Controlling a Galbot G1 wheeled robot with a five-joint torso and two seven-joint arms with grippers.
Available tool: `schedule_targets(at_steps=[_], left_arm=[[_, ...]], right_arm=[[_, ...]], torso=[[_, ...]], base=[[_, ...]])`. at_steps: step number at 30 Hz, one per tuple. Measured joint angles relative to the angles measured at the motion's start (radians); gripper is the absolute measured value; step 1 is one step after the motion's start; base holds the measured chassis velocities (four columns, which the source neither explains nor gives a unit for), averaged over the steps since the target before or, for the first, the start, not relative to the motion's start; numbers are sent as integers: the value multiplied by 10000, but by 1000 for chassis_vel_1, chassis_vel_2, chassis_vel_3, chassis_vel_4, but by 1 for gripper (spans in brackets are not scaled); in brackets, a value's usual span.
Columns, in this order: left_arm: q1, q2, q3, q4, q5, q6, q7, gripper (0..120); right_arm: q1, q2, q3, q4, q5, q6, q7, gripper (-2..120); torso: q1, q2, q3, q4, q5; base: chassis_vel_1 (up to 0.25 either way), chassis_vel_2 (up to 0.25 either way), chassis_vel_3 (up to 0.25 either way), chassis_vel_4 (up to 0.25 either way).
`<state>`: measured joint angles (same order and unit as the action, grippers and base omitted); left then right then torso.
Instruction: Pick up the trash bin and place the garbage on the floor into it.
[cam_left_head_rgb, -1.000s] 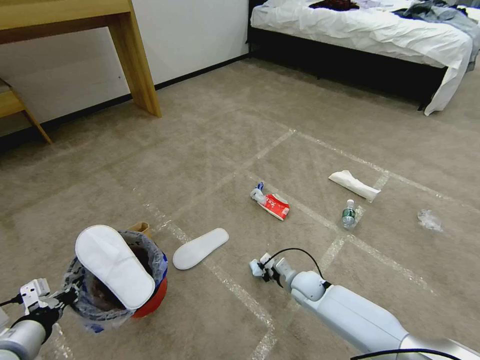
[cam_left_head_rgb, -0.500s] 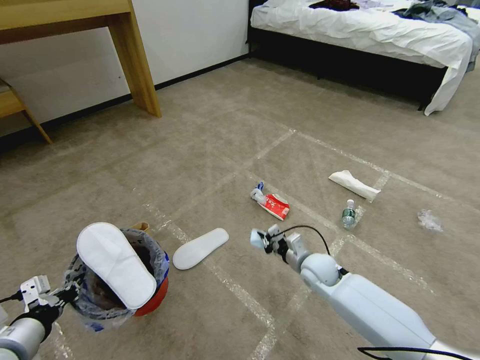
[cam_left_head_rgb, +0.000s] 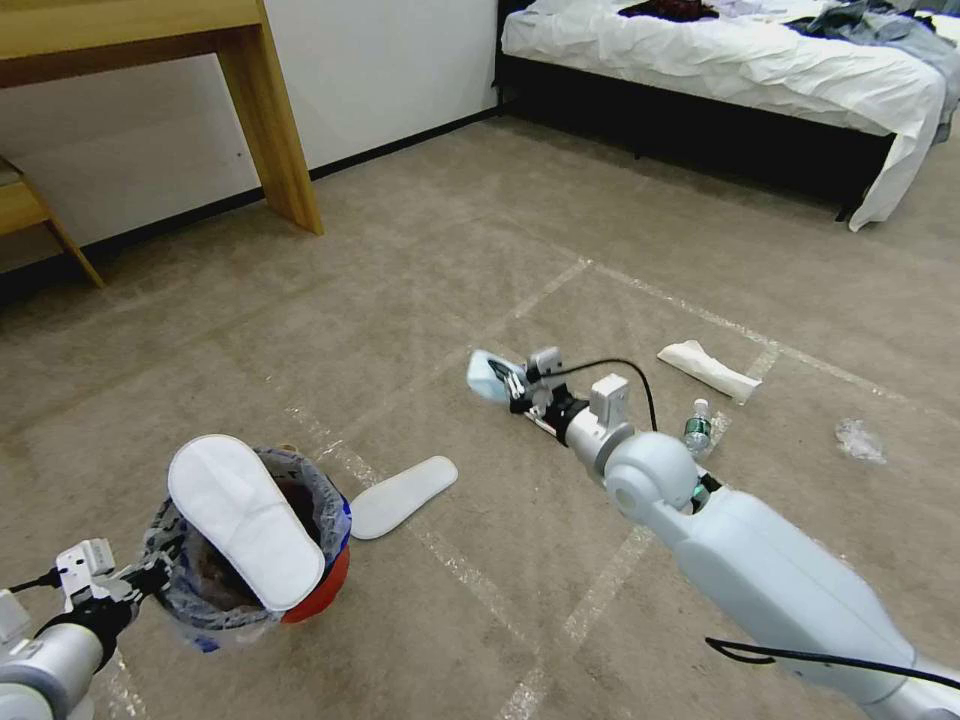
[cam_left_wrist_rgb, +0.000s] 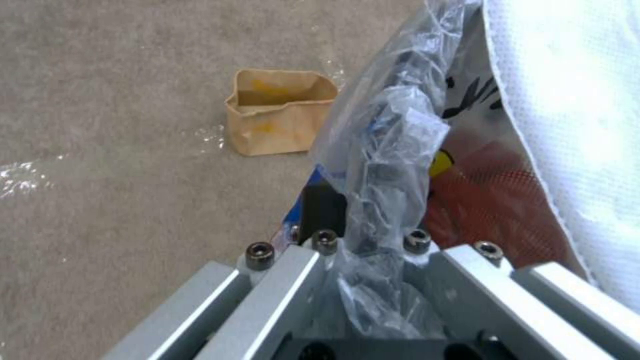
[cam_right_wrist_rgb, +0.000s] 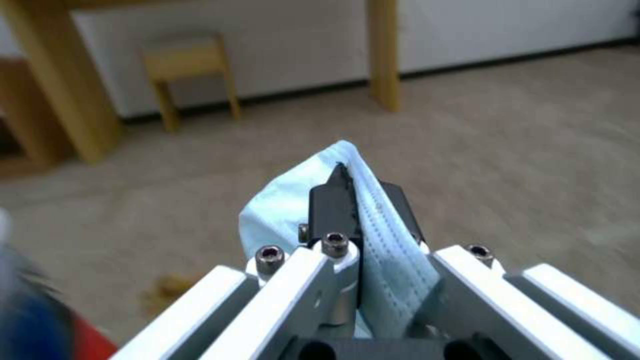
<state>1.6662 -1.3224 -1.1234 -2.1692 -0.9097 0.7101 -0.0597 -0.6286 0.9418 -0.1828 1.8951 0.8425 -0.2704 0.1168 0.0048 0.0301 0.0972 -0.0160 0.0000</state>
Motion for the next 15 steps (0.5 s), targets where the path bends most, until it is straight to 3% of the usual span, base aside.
schedule_targets(at_steps=[5,15], left_arm=[[31,158,67,-140,-17,46,7,1],[21,152,139,-168,12,63,16,1]], right_arm=[[1014,-112,-582,1814,1904,-666,780,0],[3693,552,-2519,2532,4114,-1337,1975,0]], torso=[[0,0,0,-1,-1],[0,0,0,0,-2]], base=[[0,0,0,0],[0,0,0,0]])
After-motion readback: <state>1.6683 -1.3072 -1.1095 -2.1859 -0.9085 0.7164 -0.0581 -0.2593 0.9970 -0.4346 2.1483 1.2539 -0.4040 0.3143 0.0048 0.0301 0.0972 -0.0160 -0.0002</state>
